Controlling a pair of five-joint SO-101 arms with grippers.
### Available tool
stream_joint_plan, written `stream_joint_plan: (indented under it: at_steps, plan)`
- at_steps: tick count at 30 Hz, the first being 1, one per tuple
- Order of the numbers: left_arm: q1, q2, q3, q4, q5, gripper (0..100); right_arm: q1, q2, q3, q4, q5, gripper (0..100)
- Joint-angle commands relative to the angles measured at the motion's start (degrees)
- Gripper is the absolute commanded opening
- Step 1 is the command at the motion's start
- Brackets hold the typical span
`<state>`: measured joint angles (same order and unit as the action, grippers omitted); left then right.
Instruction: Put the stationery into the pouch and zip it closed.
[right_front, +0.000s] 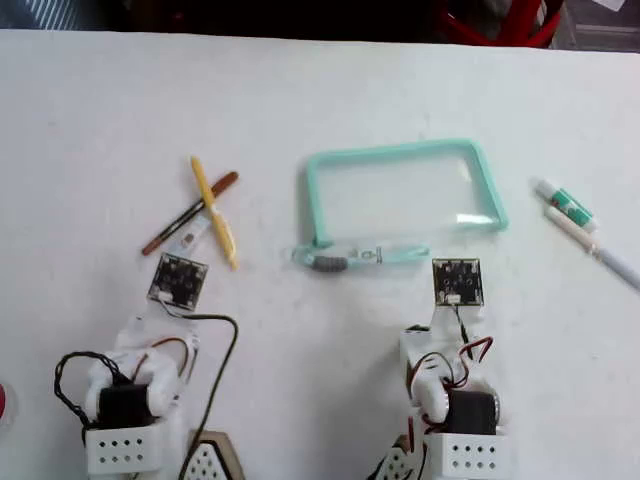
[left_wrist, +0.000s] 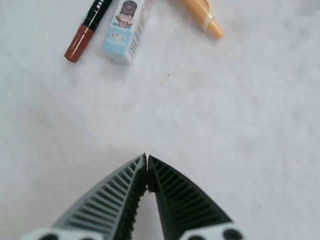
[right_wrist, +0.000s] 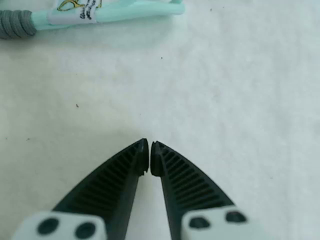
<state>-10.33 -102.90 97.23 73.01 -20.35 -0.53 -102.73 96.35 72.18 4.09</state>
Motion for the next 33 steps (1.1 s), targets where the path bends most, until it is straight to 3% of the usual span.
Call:
stream_joint_plan:
  at_steps: [1,33]
  plan:
    - [0.0,-0.5,-0.3,0.1,-0.4,3,-0.2,-0.4,0.4,0.4,-0.1,1.8]
    - [0.2,-0.5,-0.3,0.1,-0.6,3,-1.7,-0.4,0.4,0.4,-0.3,1.8]
